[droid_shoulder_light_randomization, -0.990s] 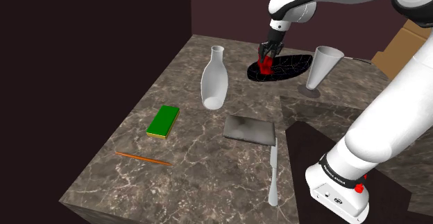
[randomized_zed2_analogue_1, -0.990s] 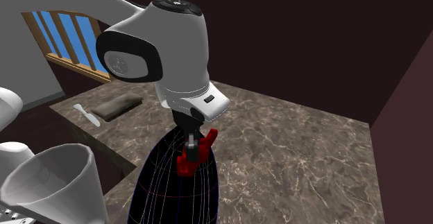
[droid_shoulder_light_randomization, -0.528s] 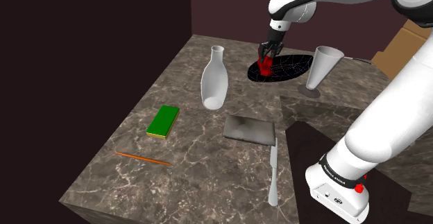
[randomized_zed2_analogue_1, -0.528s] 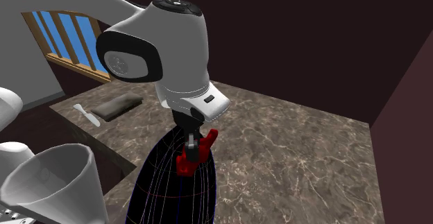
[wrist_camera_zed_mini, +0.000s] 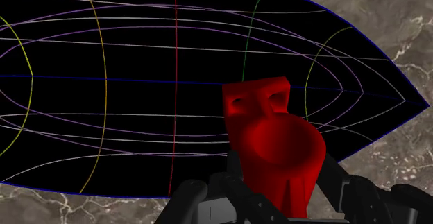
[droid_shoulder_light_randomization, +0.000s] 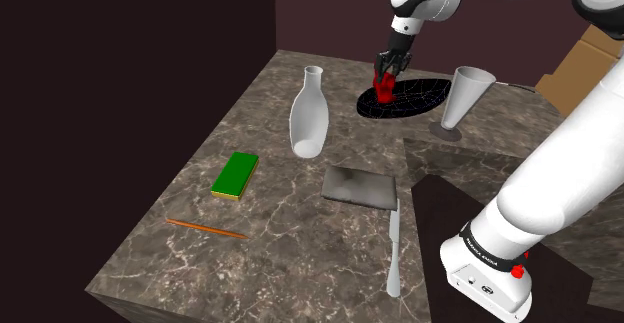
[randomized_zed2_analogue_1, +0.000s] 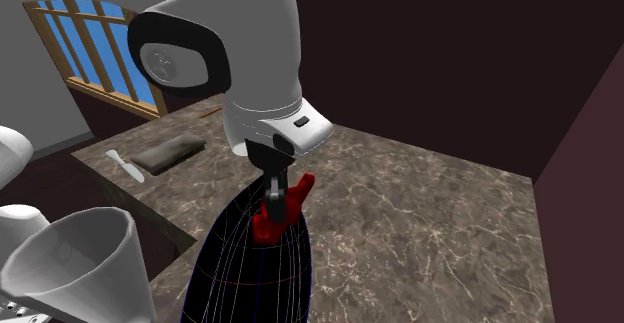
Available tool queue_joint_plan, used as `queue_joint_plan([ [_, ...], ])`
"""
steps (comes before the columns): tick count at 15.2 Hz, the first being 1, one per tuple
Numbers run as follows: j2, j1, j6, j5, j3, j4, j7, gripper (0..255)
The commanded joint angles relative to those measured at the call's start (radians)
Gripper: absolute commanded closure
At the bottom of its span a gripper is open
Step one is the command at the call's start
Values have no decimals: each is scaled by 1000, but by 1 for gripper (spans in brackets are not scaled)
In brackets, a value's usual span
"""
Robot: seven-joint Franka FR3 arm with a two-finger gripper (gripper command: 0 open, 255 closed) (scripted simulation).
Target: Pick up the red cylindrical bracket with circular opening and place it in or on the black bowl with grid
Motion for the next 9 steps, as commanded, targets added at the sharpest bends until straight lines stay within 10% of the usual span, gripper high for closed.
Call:
queue_joint_plan([
  [1,-12,1,-29,-5,1,18,7,255],
  [9,-35,1,-133,-16,1,100,22,255],
])
